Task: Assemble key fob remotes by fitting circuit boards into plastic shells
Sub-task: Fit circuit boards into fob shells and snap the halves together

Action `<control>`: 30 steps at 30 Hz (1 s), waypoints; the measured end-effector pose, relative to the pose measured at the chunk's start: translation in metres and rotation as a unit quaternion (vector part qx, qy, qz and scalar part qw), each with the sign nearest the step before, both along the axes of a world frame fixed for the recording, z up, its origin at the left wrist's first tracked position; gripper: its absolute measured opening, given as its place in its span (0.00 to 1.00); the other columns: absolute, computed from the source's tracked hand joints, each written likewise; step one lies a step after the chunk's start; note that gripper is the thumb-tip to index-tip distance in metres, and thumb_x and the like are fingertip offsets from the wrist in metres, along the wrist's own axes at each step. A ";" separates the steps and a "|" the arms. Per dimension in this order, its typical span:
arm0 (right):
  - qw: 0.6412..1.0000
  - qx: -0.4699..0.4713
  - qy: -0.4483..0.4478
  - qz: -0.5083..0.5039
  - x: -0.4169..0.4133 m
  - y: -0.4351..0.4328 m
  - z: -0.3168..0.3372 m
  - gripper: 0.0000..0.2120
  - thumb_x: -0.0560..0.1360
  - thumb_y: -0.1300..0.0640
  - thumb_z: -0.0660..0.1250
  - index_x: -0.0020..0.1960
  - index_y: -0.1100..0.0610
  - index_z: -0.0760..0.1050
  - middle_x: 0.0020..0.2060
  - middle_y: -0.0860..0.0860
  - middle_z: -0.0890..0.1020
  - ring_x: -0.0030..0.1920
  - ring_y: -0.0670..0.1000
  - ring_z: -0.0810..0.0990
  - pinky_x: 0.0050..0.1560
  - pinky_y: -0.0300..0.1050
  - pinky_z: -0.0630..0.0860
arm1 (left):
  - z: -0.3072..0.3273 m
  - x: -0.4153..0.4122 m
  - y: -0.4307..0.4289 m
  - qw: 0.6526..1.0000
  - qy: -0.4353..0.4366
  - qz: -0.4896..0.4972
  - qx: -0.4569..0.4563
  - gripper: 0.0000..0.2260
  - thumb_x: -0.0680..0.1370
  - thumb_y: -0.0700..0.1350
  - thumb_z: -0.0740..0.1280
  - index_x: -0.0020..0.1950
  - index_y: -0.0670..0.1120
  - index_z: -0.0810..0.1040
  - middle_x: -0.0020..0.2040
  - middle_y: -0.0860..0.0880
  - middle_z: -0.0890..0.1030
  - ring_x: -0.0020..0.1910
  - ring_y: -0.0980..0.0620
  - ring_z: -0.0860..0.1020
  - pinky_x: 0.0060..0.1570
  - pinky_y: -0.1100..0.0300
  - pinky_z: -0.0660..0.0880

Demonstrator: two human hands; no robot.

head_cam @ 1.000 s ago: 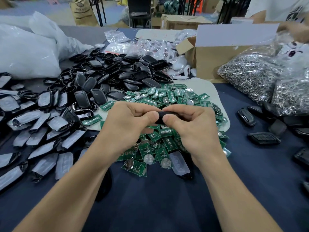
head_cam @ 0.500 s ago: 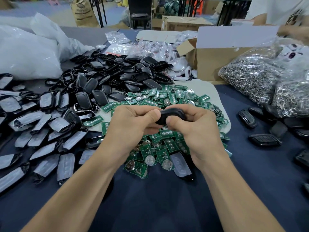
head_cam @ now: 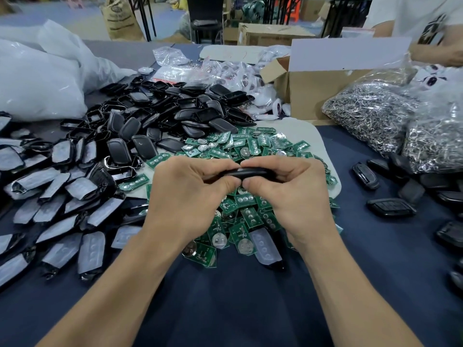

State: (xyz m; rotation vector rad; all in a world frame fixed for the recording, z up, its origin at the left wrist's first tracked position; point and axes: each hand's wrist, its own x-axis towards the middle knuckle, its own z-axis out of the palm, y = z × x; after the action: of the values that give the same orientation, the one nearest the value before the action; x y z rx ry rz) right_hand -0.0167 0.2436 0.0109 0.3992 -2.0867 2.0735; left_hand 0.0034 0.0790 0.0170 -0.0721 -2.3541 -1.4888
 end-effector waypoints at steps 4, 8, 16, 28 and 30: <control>1.000 0.013 -0.003 -0.011 0.002 0.000 0.000 0.16 0.65 0.66 0.78 0.44 0.46 0.88 0.39 0.48 0.89 0.42 0.50 0.88 0.47 0.46 0.85 | 0.000 0.000 -0.001 1.000 0.010 -0.005 -0.015 0.20 0.71 0.43 0.81 0.51 0.68 0.83 0.41 0.66 0.86 0.41 0.58 0.86 0.46 0.51 0.85; 0.999 -0.014 -0.029 -0.010 0.002 -0.002 -0.001 0.12 0.67 0.64 0.77 0.45 0.49 0.88 0.39 0.50 0.88 0.41 0.49 0.87 0.46 0.43 0.83 | -0.001 -0.005 -0.002 0.999 -0.020 -0.025 0.032 0.14 0.72 0.41 0.80 0.47 0.61 0.88 0.40 0.57 0.88 0.42 0.53 0.87 0.46 0.54 0.85; 0.995 0.021 -0.076 -0.059 0.004 -0.011 -0.003 0.07 0.70 0.60 0.79 0.43 0.47 0.87 0.37 0.47 0.88 0.39 0.48 0.86 0.42 0.45 0.82 | -0.002 -0.005 0.019 0.897 -0.184 -0.023 0.401 0.07 0.79 0.42 0.71 0.46 0.42 0.87 0.43 0.44 0.88 0.38 0.51 0.87 0.35 0.63 0.82; 0.953 0.287 0.012 -0.096 0.006 -0.009 -0.003 0.11 0.79 0.57 0.67 0.55 0.45 0.85 0.31 0.44 0.80 0.30 0.45 0.75 0.30 0.33 0.66 | -0.004 -0.006 0.003 1.000 -0.011 -0.002 -0.020 0.33 0.69 0.41 0.80 0.70 0.64 0.77 0.58 0.65 0.83 0.58 0.70 0.80 0.56 0.69 0.78; 0.952 0.282 0.048 -0.110 0.008 -0.010 -0.002 0.11 0.77 0.58 0.70 0.54 0.45 0.86 0.33 0.43 0.83 0.33 0.44 0.79 0.34 0.33 0.72 | -0.001 -0.005 0.002 0.999 0.030 -0.007 -0.031 0.22 0.70 0.36 0.80 0.57 0.58 0.87 0.52 0.63 0.86 0.54 0.66 0.82 0.53 0.68 0.79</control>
State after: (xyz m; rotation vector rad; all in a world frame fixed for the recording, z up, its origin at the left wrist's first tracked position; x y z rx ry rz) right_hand -0.0090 0.2340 0.0091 0.3102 -2.5020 1.2876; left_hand -0.0011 0.0807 0.0159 -0.1476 -2.3576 -1.4007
